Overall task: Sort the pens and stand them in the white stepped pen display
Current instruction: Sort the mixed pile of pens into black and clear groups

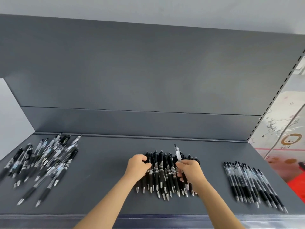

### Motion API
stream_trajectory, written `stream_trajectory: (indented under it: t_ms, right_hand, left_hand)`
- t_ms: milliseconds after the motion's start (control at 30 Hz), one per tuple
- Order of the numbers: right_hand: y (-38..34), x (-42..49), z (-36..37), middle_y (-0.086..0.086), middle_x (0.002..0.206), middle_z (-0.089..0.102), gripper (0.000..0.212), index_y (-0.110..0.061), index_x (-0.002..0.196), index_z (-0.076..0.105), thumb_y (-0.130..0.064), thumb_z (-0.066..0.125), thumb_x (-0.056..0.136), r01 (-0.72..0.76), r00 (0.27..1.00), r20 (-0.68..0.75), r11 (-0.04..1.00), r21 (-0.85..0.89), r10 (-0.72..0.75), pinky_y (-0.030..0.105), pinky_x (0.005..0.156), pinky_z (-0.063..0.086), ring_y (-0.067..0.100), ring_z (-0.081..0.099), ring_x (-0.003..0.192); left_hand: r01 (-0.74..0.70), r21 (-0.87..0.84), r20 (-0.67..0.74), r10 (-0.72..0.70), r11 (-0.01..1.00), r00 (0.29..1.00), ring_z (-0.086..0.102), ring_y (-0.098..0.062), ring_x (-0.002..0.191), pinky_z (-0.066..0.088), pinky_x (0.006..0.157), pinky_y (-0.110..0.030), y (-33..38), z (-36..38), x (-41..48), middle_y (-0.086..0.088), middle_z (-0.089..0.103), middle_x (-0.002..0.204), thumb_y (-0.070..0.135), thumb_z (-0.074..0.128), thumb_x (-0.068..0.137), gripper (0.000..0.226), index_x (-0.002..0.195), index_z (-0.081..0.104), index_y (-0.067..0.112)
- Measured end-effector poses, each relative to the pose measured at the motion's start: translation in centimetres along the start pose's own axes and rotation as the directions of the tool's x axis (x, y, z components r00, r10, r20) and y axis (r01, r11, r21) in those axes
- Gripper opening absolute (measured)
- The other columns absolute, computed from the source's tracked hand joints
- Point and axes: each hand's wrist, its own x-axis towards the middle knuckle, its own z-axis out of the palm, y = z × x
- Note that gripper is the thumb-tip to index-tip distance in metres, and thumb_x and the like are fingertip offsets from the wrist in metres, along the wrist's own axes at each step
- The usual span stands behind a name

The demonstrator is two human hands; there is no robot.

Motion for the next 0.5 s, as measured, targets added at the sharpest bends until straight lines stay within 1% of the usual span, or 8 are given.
stream_trajectory:
  t_ms: [67, 133, 167, 233, 267, 333, 400, 500]
  right_hand:
    - [0.5, -0.2, -1.2, 0.004, 0.057, 0.045, 0.018, -0.002, 0.074, 0.055, -0.006, 0.051, 0.092, -0.014, 1.0, 0.017, 0.996, 0.084, 0.012, 0.023, 0.048, 0.035, 0.016, 0.04, 0.05]
    - [0.9, -0.4, -2.2, -0.001, 0.058, 0.054, 0.019, -0.004, 0.073, 0.06, -0.008, 0.053, 0.091, -0.012, 1.0, 0.02, 0.996, 0.091, 0.01, 0.024, 0.055, 0.033, 0.017, 0.04, 0.056]
    - [1.1, -0.5, -2.5, -0.001, 0.059, 0.058, 0.019, -0.005, 0.072, 0.061, -0.007, 0.054, 0.09, -0.024, 0.999, 0.031, 0.991, 0.128, 0.02, 0.025, 0.057, 0.033, 0.017, 0.042, 0.058]
    - [1.5, -0.6, -3.0, 0.003, 0.063, 0.064, 0.016, -0.007, 0.076, 0.063, -0.005, 0.055, 0.09, -0.073, 0.996, 0.069, 0.965, 0.252, 0.057, 0.028, 0.059, 0.035, 0.016, 0.048, 0.06]
    - [1.6, -0.6, -3.2, 0.005, 0.067, 0.067, 0.014, -0.007, 0.079, 0.062, -0.004, 0.055, 0.09, -0.095, 0.993, 0.093, 0.945, 0.314, 0.069, 0.028, 0.06, 0.037, 0.015, 0.05, 0.06]
    - [1.8, -0.7, -3.6, 0.008, 0.072, 0.069, 0.01, -0.004, 0.087, 0.062, -0.003, 0.053, 0.091, -0.124, 0.989, 0.125, 0.897, 0.424, 0.077, 0.026, 0.061, 0.041, 0.015, 0.052, 0.06]
    - [2.0, -0.8, -4.2, 0.008, 0.069, 0.065, 0.011, -0.001, 0.091, 0.062, -0.003, 0.051, 0.092, -0.142, 0.986, 0.146, 0.841, 0.522, 0.075, 0.023, 0.055, 0.043, 0.014, 0.051, 0.057]
    - [2.2, -1.2, -5.3, 0.005, 0.066, 0.058, 0.014, 0.0, 0.095, 0.063, -0.005, 0.049, 0.092, -0.174, 0.98, 0.181, 0.79, 0.588, 0.081, 0.022, 0.049, 0.046, 0.014, 0.051, 0.056]
  left_hand:
    - [-0.04, 0.032, -0.014, 0.041, 0.999, 0.999, 0.061, -0.019, 0.076, 0.052, 0.082, -0.03, -0.4, -0.2, -0.1, -0.01, 0.064, 0.094, 0.008, 0.053, 0.09, 0.034, 0.123, 0.055, 0.003]
    - [-0.105, 0.079, -0.051, 0.109, 0.991, 0.993, 0.057, -0.013, 0.079, 0.045, 0.076, -0.019, -0.3, -0.1, -0.5, -0.007, 0.065, 0.105, 0.008, 0.048, 0.092, 0.029, 0.119, 0.06, 0.007]
    - [-0.145, 0.092, -0.061, 0.151, 0.985, 0.987, 0.055, -0.01, 0.08, 0.042, 0.073, -0.014, -0.2, 0.1, -0.7, -0.005, 0.066, 0.106, 0.007, 0.046, 0.092, 0.029, 0.116, 0.061, 0.009]
    - [-0.214, 0.1, -0.057, 0.22, 0.972, 0.974, 0.053, -0.004, 0.076, 0.04, 0.063, -0.004, 0.1, 0.7, -1.0, 0.003, 0.063, 0.098, 0.007, 0.043, 0.093, 0.029, 0.113, 0.063, 0.012]
    - [-0.242, 0.106, -0.049, 0.248, 0.964, 0.967, 0.052, -0.002, 0.074, 0.04, 0.062, -0.001, 0.4, 1.0, -1.2, 0.006, 0.061, 0.096, 0.008, 0.042, 0.094, 0.029, 0.113, 0.063, 0.014]
    - [-0.299, 0.123, -0.025, 0.304, 0.946, 0.952, 0.054, -0.001, 0.082, 0.04, 0.07, -0.003, 0.9, 1.7, -1.3, 0.009, 0.058, 0.101, 0.01, 0.042, 0.095, 0.029, 0.114, 0.063, 0.018]
    - [-0.343, 0.139, 0.008, 0.345, 0.929, 0.939, 0.054, -0.004, 0.095, 0.041, 0.085, -0.012, 1.7, 2.5, -1.3, 0.012, 0.055, 0.103, 0.011, 0.043, 0.095, 0.03, 0.115, 0.062, 0.02]
    - [-0.395, 0.167, 0.062, 0.39, 0.903, 0.919, 0.048, -0.007, 0.106, 0.037, 0.096, -0.019, 2.9, 3.9, -1.4, 0.013, 0.052, 0.105, 0.011, 0.044, 0.095, 0.031, 0.119, 0.061, 0.021]
